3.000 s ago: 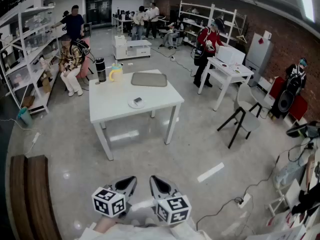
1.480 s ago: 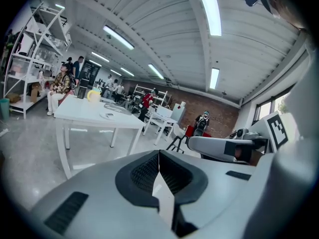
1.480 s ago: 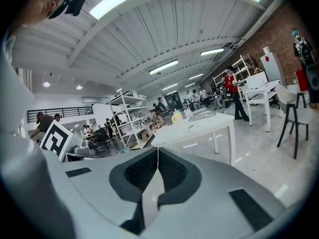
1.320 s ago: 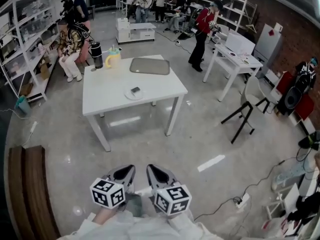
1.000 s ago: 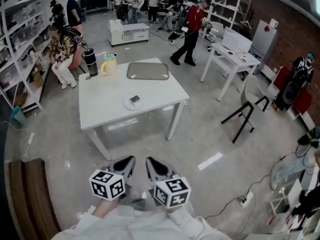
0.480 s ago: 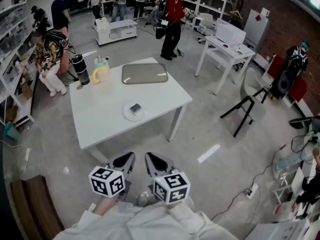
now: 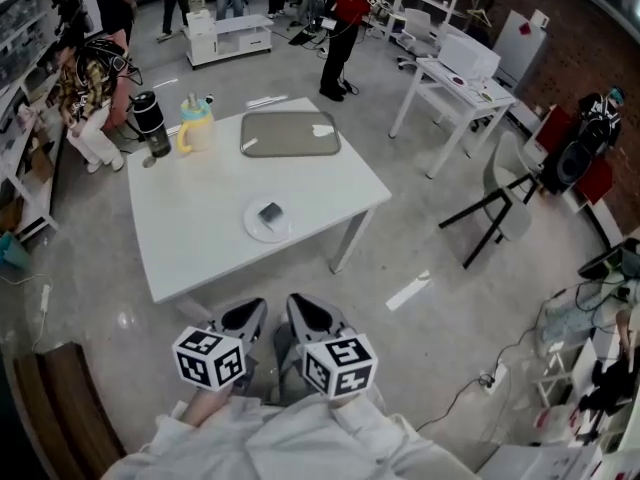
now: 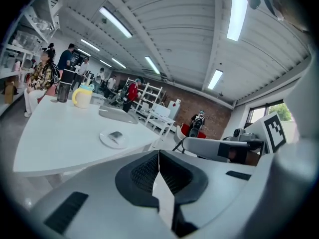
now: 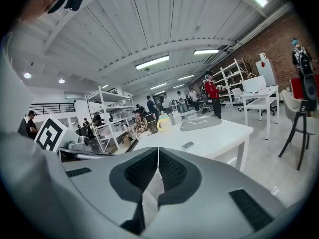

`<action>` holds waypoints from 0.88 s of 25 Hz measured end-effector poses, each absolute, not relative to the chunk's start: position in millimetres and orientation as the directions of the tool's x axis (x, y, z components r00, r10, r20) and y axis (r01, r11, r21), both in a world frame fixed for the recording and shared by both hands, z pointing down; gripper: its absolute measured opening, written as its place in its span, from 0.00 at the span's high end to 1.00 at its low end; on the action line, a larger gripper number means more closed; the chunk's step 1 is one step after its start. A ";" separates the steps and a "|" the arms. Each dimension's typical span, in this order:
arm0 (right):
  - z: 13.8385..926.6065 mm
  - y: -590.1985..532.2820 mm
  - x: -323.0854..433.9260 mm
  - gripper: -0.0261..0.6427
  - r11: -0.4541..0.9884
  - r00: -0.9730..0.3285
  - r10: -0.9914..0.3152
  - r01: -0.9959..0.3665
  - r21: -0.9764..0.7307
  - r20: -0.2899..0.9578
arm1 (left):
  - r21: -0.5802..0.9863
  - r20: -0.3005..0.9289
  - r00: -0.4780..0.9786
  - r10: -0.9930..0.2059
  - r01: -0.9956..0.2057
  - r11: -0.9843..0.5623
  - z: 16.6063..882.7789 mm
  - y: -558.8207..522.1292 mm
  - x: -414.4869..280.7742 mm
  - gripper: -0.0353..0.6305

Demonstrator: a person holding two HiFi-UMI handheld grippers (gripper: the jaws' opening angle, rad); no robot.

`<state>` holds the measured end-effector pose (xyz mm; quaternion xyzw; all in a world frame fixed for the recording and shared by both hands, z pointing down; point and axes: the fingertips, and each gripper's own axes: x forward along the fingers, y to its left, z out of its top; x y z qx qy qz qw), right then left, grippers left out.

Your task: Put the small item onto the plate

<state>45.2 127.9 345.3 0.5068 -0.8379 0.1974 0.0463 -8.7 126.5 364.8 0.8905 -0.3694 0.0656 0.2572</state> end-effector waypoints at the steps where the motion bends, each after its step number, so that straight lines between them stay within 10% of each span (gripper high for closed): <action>1: 343.7 118.8 42.8 0.94 0.414 -0.487 -0.828 -0.865 -0.282 0.277 | 0.412 0.309 0.714 -0.629 -0.696 -0.588 364.2 117.5 -11.0 0.93; 22: 328.7 -99.9 77.7 0.94 0.518 -0.587 -0.769 -0.805 -0.291 0.254 | 0.379 0.319 0.629 -0.709 -0.770 -0.513 351.1 -95.0 27.4 0.93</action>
